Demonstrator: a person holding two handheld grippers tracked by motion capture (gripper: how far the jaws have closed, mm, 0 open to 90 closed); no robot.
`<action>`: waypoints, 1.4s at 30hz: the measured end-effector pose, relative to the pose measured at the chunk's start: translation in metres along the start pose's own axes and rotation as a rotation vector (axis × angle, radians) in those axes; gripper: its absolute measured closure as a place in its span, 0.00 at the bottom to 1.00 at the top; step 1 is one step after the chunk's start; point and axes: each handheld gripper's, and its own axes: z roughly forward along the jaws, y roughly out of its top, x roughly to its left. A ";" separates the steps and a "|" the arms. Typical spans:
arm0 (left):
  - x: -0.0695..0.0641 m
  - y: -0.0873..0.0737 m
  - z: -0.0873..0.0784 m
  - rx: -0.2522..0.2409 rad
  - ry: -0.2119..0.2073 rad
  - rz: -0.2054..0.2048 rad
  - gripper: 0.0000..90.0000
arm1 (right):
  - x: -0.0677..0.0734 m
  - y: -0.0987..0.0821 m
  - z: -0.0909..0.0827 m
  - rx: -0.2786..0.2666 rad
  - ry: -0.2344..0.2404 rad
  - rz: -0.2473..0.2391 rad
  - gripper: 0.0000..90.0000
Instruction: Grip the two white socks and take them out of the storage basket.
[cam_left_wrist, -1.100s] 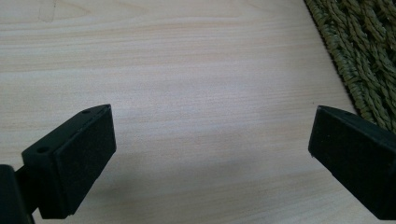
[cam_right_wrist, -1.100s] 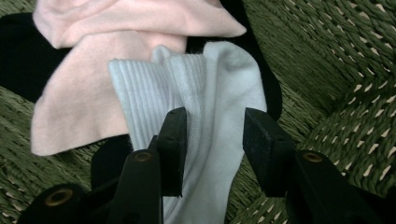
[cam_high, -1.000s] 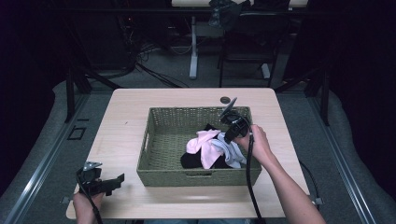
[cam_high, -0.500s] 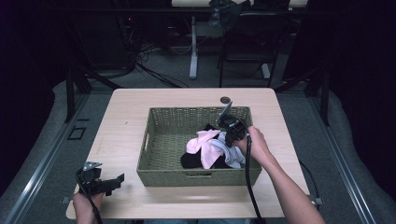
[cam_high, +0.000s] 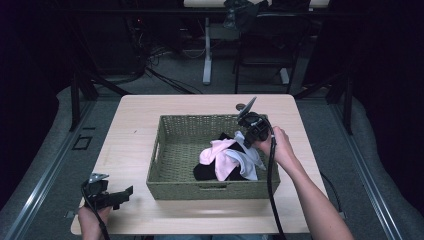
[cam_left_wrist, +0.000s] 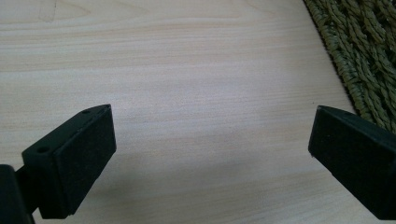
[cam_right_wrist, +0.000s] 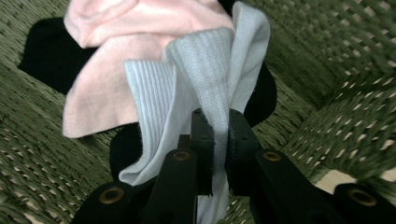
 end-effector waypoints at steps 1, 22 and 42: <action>0.000 0.000 0.000 0.000 0.000 0.000 0.01 | 0.000 0.001 -0.003 -0.001 0.005 -0.004 0.93; 0.000 0.000 0.000 0.000 -0.002 0.000 0.01 | 0.000 0.021 -0.040 -0.033 0.013 -0.044 0.93; 0.000 0.000 0.000 0.001 -0.002 0.001 0.01 | -0.004 0.035 -0.069 -0.068 0.001 -0.054 0.93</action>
